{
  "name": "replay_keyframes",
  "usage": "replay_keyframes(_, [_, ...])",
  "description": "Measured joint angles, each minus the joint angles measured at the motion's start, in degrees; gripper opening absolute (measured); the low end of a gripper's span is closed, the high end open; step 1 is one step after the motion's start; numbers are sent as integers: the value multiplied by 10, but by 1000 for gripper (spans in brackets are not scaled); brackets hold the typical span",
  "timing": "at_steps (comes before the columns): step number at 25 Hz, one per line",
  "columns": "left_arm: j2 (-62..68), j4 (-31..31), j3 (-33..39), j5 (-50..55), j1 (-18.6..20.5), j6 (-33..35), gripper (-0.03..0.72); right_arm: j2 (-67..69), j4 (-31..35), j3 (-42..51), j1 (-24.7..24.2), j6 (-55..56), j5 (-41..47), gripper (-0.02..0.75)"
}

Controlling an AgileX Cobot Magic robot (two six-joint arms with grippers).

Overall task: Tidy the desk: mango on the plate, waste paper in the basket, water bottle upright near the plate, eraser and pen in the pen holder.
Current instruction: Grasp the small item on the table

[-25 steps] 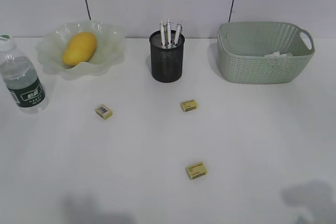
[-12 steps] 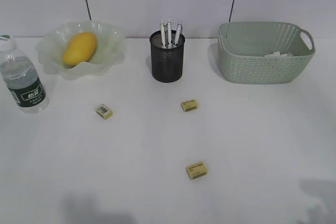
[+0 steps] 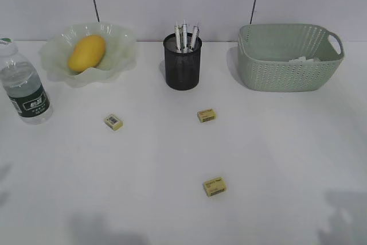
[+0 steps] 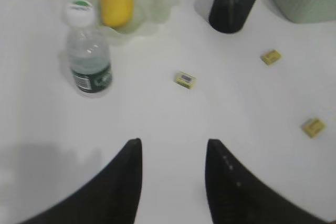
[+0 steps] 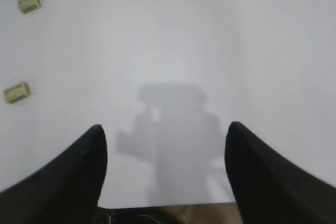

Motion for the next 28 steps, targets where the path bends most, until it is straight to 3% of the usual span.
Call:
replay_keyframes(6, [152, -60, -55, -13, -16, 30, 309, 0, -11, 1, 0, 0, -23, 554])
replay_keyframes(14, [353, -60, -142, 4, -101, 39, 327, 0, -10, 1, 0, -50, -27, 554])
replay_keyframes(20, [487, -9, -214, 18, -165, 39, 422, 0, 19, 1, 0, -79, -27, 549])
replay_keyframes(25, [599, 25, -282, 53, -176, 39, 575, 0, 24, 1, 0, -84, -27, 526])
replay_keyframes(28, [665, 40, -319, 75, -177, 39, 605, 0, 24, 1, 0, -85, -27, 519])
